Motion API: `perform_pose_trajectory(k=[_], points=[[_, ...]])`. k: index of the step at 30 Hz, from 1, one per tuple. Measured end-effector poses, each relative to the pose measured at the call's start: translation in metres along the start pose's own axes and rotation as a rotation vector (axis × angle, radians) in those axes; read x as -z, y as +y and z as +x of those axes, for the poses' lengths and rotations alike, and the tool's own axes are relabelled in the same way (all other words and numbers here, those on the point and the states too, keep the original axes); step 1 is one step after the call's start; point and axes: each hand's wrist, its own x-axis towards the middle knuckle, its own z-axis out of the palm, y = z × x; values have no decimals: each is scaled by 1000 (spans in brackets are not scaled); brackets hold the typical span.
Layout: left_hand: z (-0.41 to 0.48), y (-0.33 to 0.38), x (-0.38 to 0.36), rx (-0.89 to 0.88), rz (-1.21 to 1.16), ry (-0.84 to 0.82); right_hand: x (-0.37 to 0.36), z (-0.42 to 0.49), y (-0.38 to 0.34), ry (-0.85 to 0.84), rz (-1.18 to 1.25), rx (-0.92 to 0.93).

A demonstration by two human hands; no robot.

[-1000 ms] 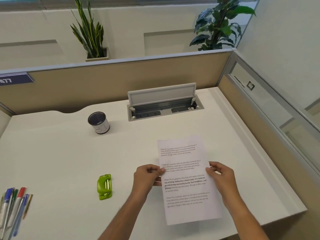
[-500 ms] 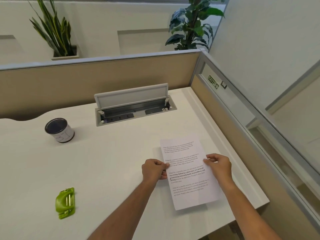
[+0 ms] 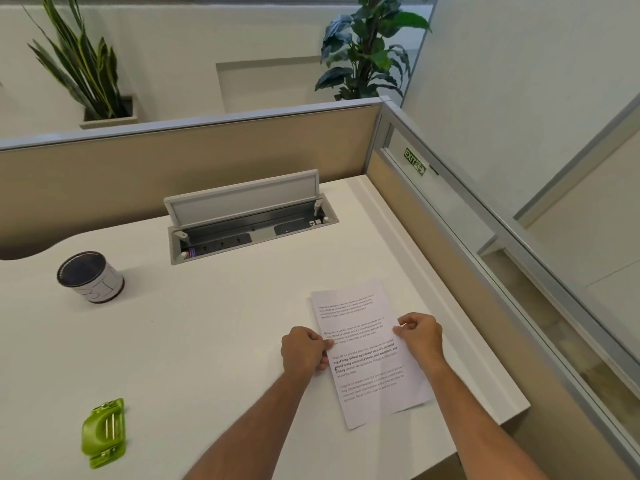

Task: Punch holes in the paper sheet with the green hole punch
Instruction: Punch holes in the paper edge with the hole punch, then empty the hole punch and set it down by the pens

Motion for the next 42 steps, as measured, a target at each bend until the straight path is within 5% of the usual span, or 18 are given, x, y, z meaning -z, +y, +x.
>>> perform_pose_trajectory(k=[7, 13, 20, 27, 36, 42], points=[[4, -9, 8, -47, 146, 33, -11, -2, 7, 49, -131, -1], [-10, -26, 83, -185, 224, 53, -21, -42, -11, 191, -255, 306], [-42, -98, 257, -495, 475, 269, -109, -145, -70, -237, 19, 542], [-54, -179, 387, -367, 503, 124, -241, -249, -118, -662, -20, 672], [-41, -210, 405, -456, 630, 95, -336, -312, -152, -696, -553, 807], [-34, -217, 406, -582, 699, 173, -355, -318, -161, -707, -649, 885]])
